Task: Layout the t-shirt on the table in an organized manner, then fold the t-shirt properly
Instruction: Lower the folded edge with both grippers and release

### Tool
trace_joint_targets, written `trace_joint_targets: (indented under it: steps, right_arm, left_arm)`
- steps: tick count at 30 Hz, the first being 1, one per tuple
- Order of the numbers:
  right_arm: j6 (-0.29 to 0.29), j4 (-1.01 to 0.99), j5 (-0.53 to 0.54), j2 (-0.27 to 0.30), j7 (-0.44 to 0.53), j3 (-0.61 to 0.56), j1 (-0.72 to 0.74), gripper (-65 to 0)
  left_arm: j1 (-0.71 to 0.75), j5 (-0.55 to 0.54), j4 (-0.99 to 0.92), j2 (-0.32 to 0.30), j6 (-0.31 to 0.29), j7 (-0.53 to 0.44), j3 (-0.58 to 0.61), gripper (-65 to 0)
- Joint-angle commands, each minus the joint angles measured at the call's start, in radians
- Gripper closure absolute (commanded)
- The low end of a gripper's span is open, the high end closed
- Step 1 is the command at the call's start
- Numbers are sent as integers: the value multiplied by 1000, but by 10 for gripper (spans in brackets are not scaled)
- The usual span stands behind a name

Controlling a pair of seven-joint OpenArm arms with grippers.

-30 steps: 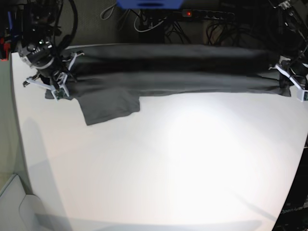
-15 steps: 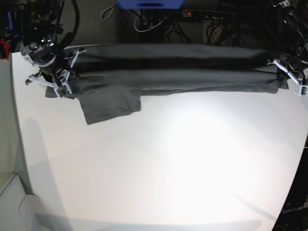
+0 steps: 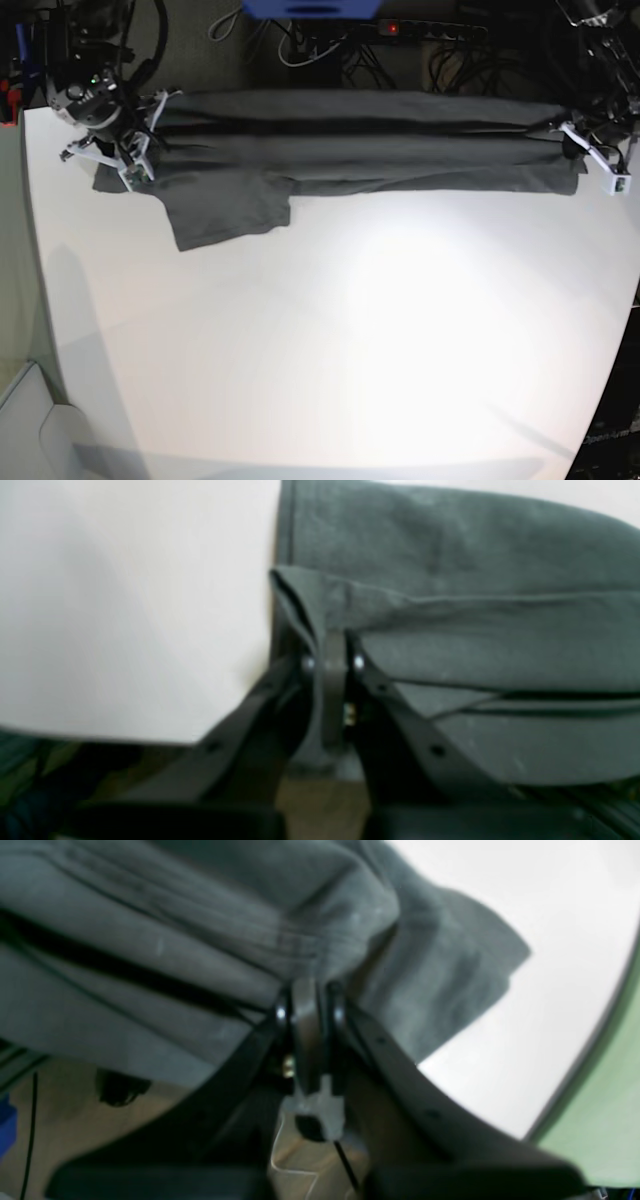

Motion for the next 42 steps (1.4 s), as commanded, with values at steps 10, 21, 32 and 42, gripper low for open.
trace_joint_targets:
  steps: [10,21,32,42]
  right_arm:
    - [-5,7,5,9,13,8,-15,-265]
    - [-5,9,5,10,13,5,-15,-325]
    - [-5,13,5,43,7,5,-15,-326]
    - [-5,24,5,57,6,13,-3,-326]
  left_arm:
    - [-1,-19,19,-11,5,-1,2,-449]
    - [42,-21,192,-5,4,4,1,-552]
    - [-38,-11,2,-5,-25,-10,1,-554]
    - [-75,-8,-20,-5,-25,-10,8,-549]
